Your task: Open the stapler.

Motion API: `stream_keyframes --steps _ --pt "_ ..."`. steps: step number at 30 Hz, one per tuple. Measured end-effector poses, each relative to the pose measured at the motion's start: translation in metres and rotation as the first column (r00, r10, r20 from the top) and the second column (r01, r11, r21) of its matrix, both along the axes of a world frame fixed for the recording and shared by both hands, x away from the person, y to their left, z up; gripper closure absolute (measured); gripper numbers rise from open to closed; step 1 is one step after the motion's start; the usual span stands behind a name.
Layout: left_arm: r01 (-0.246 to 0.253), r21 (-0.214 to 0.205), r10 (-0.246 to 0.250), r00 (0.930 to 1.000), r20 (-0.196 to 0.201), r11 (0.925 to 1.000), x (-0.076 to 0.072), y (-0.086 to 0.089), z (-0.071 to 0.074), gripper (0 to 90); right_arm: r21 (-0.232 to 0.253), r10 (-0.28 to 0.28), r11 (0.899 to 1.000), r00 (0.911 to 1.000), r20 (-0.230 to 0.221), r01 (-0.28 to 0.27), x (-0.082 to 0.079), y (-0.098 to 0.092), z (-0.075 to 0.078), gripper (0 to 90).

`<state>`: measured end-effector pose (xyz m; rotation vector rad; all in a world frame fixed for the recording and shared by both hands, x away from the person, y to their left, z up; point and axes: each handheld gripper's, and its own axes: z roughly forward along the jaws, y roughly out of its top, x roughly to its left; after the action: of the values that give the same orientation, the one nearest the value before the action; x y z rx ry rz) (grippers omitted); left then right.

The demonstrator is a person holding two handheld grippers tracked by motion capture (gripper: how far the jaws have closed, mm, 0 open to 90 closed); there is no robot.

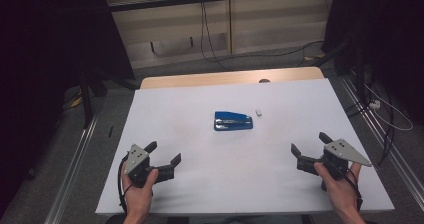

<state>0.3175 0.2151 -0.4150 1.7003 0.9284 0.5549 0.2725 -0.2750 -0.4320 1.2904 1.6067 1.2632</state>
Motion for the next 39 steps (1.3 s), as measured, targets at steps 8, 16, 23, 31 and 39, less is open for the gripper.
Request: stream_keyframes --steps 8,16,23,31,39 --pt "0.019 0.01 -0.018 0.9997 -0.015 0.9998 0.004 -0.005 -0.002 3.5 0.01 0.004 1.0 0.9999 -0.016 -0.004 -0.001 -0.001 -0.002 1.8" --pt "0.024 -0.002 -0.024 0.9995 -0.019 0.9997 0.002 -0.005 -0.001 3.6 -0.007 0.035 0.999 0.9991 -0.022 -0.035 -0.003 0.004 -0.001 2.1" --pt "0.045 0.007 -0.045 0.9989 -0.01 0.9989 -0.003 -0.007 0.0 4.3 -0.031 0.068 0.997 0.9969 -0.039 -0.069 0.0 0.012 -0.002 2.1" --pt "0.06 0.048 -0.059 0.998 -0.022 0.997 -0.002 -0.011 0.001 4.2 -0.023 0.077 0.997 0.9968 -0.018 -0.078 0.008 0.026 0.001 2.0" --pt "0.089 0.06 -0.088 0.9957 -0.029 0.9942 0.006 -0.023 0.002 4.5 -0.012 0.136 0.991 0.9907 -0.002 -0.136 0.019 0.041 0.005 1.3"
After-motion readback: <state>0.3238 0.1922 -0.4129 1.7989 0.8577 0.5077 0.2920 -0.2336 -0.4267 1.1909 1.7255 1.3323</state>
